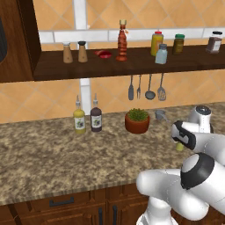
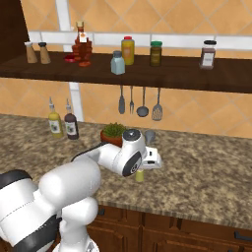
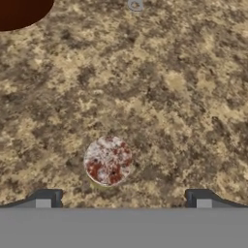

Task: Put the shaker and condiment bottle from the counter next to their counterparts in the cabinet.

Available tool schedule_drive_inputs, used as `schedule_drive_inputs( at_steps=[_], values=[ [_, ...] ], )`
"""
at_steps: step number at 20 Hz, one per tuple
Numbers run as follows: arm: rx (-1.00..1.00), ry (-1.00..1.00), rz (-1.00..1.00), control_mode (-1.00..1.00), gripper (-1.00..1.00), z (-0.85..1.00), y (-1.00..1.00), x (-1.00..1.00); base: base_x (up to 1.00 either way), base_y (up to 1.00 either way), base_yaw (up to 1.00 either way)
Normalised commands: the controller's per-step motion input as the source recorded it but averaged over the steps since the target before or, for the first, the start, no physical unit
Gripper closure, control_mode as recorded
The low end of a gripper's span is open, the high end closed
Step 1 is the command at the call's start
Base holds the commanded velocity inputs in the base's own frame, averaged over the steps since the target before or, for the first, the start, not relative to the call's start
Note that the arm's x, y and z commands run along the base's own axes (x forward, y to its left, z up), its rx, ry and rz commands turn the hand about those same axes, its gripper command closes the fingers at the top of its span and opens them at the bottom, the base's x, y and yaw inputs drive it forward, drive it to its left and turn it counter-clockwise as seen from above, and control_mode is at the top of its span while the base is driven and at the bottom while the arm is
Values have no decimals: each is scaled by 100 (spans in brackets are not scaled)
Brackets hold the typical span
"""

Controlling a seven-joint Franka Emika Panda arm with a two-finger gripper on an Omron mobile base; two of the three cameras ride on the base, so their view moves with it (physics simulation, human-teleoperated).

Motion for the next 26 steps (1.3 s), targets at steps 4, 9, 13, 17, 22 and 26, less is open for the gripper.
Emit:
schedule_drive_inputs(
  at_steps=[4,9,13,17,22,26],
  values=[
    [0,0,0,-100,-100,-12,0,0,0,0,0],
    [0,0,0,-100,-100,-2,0,0,0,0,0],
    [0,0,0,-100,-100,0,0,0,0,0,0],
    [0,0,0,-100,-100,0,4,0,0,0,0],
    [0,0,0,-100,-100,0,26,3,0,0,0],
    [0,0,0,-100,-100,-3,14,16,0,0,0]
  ],
)
